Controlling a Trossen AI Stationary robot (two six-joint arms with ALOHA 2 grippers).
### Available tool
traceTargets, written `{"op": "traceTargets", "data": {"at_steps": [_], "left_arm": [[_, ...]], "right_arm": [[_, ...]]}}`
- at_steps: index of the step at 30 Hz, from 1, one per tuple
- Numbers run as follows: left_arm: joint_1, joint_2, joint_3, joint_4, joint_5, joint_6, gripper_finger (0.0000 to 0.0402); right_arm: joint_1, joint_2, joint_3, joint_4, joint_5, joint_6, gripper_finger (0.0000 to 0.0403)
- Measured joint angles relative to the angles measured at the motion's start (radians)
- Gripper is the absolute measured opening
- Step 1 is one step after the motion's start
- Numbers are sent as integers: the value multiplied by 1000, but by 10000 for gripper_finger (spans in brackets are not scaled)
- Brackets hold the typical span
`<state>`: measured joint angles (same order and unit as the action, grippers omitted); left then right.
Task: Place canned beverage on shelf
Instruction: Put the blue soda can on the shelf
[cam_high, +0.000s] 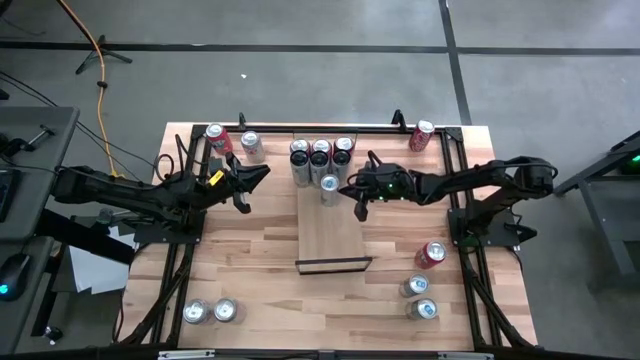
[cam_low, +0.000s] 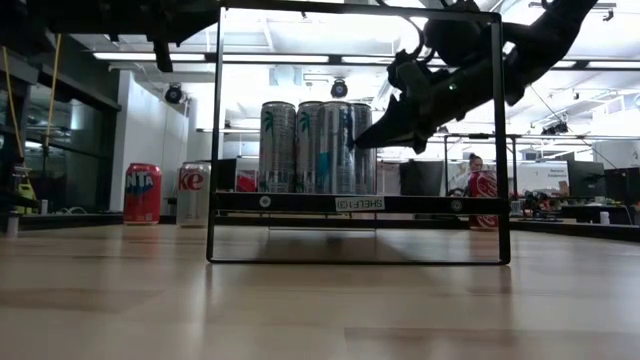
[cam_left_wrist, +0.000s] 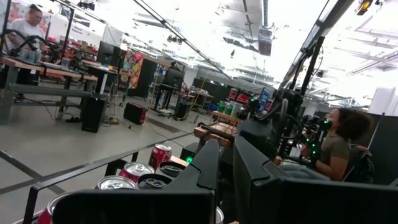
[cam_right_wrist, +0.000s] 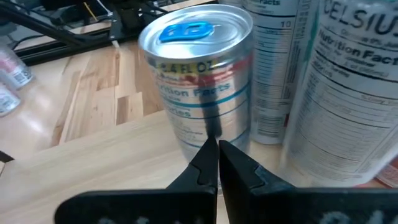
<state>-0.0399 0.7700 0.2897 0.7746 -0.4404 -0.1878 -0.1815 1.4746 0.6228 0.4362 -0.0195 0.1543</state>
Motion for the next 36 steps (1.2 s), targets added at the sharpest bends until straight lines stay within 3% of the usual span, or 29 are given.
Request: {"op": "traceTargets", "data": {"at_steps": [30, 36], "left_arm": [[0, 0, 0, 0, 0, 7, 1], [0, 0, 0, 0, -1, 7, 1]], "right_arm": [[36, 1, 0, 55, 87, 26, 0], [51, 63, 39, 58, 75, 47, 0]]}}
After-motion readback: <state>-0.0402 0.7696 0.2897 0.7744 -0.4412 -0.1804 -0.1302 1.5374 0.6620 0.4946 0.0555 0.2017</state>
